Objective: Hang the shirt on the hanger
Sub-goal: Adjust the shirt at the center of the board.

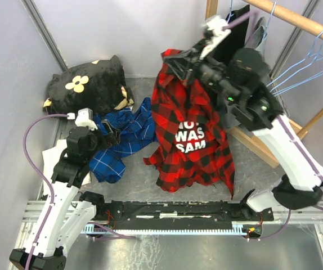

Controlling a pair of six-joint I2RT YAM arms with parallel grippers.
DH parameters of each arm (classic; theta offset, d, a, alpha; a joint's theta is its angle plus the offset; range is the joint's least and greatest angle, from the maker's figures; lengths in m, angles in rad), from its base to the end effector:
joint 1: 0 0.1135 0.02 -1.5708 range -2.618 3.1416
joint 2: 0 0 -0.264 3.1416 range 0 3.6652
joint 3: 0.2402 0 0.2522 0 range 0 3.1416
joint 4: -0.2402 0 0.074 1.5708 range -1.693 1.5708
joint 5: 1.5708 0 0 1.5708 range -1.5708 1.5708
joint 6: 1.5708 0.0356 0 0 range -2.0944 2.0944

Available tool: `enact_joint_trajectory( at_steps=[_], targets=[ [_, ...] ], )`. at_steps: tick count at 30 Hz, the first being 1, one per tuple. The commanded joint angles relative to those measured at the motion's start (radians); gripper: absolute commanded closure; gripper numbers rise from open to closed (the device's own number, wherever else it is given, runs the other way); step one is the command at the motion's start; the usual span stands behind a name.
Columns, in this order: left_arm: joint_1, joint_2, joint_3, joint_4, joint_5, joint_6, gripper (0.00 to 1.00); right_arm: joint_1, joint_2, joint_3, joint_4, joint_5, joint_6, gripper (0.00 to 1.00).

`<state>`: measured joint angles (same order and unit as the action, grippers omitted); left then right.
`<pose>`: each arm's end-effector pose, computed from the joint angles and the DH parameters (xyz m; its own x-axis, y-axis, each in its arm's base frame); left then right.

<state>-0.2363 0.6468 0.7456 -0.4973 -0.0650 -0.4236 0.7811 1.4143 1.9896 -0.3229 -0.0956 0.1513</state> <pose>0.1445 -0.0324 0.3140 -0.4160 -0.3217 -0.8505 0.0049 0.9345 -0.3559 0.1806 0.1839 0.5852 0.0598 0.2706 -0.9608 -0.7845 0.6080 0.1224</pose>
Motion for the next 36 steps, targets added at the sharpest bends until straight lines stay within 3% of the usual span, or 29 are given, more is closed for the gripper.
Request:
enact_joint_trajectory(
  at_steps=[1,7,14,22,27,31,36],
  targets=[
    [0.000,-0.047,0.015,-0.008,-0.104,0.017,0.07,0.020,0.100,-0.009,0.017,0.026,0.040,1.00],
    [-0.001,-0.108,0.003,0.006,-0.111,0.021,0.07,0.032,0.230,-0.143,0.094,0.070,0.123,1.00],
    [0.000,-0.090,-0.012,0.063,0.044,0.040,0.06,0.042,0.313,-0.337,0.208,0.020,0.271,0.94],
    [0.000,-0.081,-0.015,0.069,0.062,0.040,0.06,0.065,0.291,-0.398,0.221,-0.138,0.215,0.55],
    [0.000,-0.069,-0.018,0.073,0.057,0.026,0.04,0.066,0.212,-0.389,0.031,-0.110,0.008,0.28],
    [0.000,-0.031,-0.019,0.081,0.074,-0.003,0.04,0.066,0.160,-0.377,-0.136,-0.037,-0.114,0.18],
    [0.000,-0.003,-0.012,0.084,0.077,-0.013,0.04,0.066,0.082,-0.445,-0.215,0.105,-0.230,0.15]
  ],
)
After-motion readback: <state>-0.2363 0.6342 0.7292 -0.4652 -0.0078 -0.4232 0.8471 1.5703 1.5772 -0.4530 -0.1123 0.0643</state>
